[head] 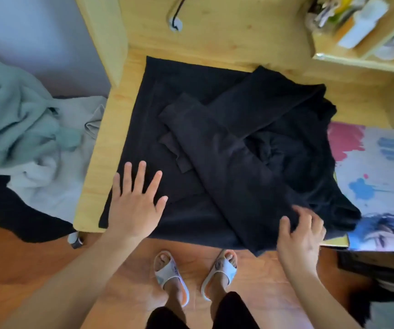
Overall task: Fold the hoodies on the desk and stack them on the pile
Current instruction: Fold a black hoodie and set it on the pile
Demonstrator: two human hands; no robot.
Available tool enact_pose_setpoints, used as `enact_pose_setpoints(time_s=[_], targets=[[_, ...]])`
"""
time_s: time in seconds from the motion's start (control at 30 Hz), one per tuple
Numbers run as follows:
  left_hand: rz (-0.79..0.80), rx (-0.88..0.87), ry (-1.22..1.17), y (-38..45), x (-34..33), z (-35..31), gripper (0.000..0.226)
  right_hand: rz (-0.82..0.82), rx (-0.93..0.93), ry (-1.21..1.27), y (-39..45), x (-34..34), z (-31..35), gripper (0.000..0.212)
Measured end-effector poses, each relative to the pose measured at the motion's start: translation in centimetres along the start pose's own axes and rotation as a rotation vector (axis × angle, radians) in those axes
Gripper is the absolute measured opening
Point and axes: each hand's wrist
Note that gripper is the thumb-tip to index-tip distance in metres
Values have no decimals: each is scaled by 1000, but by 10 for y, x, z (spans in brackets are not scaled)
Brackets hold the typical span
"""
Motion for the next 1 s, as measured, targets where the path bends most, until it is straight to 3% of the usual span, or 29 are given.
enact_pose_setpoints(time_s=[0.07,0.13,0.23,0.3,0.43,0.53,0.6,0.73,0.9,1.0], targets=[[-93,94,-151,-27,16,-14,59,5,-383,18,-22,24,-30,30],[-151,417,-539,-64,32,-27,45,32,-702,91,-32,40,-48,31],[76,1243,-1198,-99,39,-41,32,34,-760,211,-23,50,-51,26],[251,1440,-1456,-97,37,-42,38,20,-814,377,-3,48,-44,29],[186,1499,-1660,-71,35,-42,42,-1,-1055,570,39,34,-45,50],[145,1568,-1700,-58,37,-48,35,-36,-1226,808,55,33,-44,27],[93,1573,-1784,-58,36,-49,39,-3,-1238,824,56,36,-47,13],[-74,1548,-1855,-70,43,-57,36,-76,-1187,799,38,50,-79,17],[-156,1498,-1956,-90,42,-73,25,207,-1253,1151,21,45,-99,29],[-136,1467,-1969,-86,44,-69,29,330,-1196,1193,25,38,-104,45]])
Point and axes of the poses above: each hand's wrist, its own y-axis towards the middle knuckle, its own x-axis out of the back of the hand, z = x × y, and after that the axes turned 5 degrees about -z, right-handed
